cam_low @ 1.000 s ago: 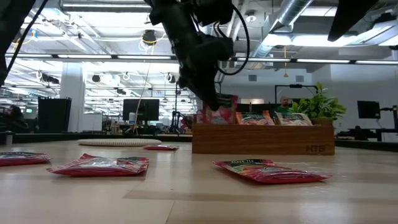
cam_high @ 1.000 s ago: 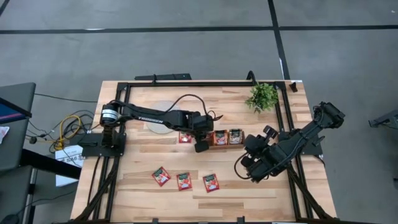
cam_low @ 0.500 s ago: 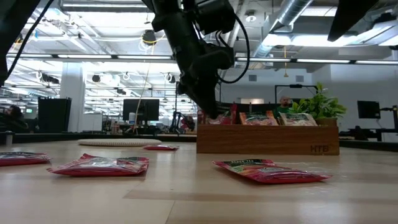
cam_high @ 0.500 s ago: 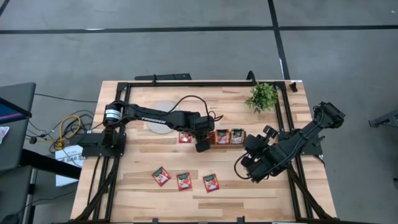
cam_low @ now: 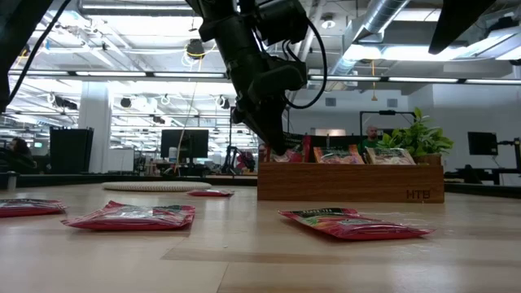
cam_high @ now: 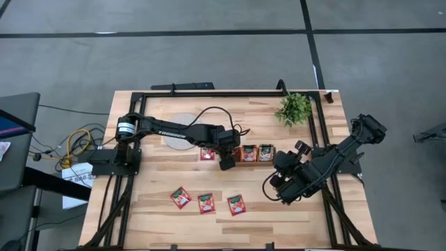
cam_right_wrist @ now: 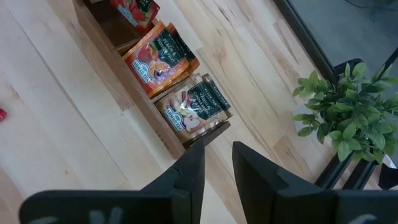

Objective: Pick & Place Tea
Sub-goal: Put the red tea bag into the left section of the wooden organizer

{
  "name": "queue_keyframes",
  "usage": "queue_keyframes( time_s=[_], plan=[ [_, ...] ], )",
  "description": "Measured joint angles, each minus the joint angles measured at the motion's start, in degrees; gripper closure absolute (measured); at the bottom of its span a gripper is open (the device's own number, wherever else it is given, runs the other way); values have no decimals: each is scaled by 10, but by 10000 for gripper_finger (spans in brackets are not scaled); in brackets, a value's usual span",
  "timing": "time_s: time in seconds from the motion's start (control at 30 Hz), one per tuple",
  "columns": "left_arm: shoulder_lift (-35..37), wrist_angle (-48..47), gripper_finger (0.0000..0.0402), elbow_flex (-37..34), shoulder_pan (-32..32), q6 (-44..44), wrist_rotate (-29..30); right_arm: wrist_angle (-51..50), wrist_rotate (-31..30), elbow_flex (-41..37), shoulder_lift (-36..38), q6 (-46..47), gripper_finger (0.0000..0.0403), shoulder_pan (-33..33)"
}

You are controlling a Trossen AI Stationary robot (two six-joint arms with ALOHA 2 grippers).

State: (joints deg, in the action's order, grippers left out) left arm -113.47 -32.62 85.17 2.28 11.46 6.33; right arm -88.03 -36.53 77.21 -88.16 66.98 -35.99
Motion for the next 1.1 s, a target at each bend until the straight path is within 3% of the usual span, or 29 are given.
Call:
queue_keyframes(
  time_s=[0.5, 0.7, 1.1],
  plan=[
    [0, -3, 284, 0, 0, 0, 7, 10, 0, 0, 0, 0, 327, 0],
    [0, -5, 275, 0, 0, -21, 64, 15, 0, 0, 0, 0, 327, 0],
    [1, -3, 275, 0, 1, -56, 117, 18, -11, 0, 0, 0, 327, 0]
  ],
)
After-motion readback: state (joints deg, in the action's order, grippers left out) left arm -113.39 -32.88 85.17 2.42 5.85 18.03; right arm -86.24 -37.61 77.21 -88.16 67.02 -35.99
